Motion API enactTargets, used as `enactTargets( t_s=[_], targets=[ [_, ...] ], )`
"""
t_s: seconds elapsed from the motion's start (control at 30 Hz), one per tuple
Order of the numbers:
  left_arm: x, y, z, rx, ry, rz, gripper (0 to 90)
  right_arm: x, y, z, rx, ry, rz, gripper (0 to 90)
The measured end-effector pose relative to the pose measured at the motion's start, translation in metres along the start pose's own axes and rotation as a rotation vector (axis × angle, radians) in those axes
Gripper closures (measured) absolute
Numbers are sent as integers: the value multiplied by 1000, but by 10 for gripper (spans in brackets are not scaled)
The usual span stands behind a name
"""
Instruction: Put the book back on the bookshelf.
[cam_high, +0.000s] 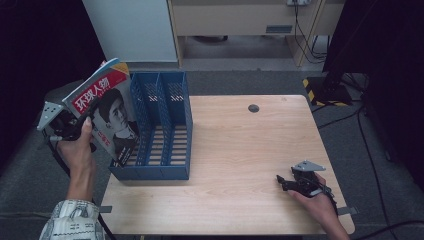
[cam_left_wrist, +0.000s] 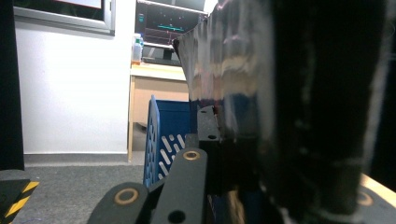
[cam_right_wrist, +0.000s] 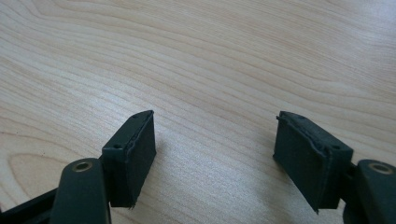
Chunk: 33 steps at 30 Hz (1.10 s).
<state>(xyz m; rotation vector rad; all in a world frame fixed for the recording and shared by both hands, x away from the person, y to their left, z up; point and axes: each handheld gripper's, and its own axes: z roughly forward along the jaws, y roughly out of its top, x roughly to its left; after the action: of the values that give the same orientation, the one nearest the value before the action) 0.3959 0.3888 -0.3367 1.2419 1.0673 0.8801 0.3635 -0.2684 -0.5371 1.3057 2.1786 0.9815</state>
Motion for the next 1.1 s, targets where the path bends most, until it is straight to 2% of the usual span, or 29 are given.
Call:
enactTargets(
  t_s=[0.3, 0.4, 0.5, 0.77, 0.8, 1.1],
  targets=[
    [-4, 8, 2, -15, -6, 13, 864, 0, 0, 0, 0, 0, 0, 295],
    [-7, 9, 6, -9, -5, 36, 864, 0, 0, 0, 0, 0, 0, 295],
    [-8, 8, 8, -17, -4, 38, 864, 0, 0, 0, 0, 0, 0, 295],
    [-9, -4, 14, -2, 13, 45, 864, 0, 0, 0, -1, -1, -1, 295],
    [-7, -9, 15, 1, 9, 33, 864, 0, 0, 0, -2, 0, -1, 295],
    [-4, -27, 18, 45, 20, 14, 864, 0, 0, 0, -2, -1, -1, 295]
  ],
)
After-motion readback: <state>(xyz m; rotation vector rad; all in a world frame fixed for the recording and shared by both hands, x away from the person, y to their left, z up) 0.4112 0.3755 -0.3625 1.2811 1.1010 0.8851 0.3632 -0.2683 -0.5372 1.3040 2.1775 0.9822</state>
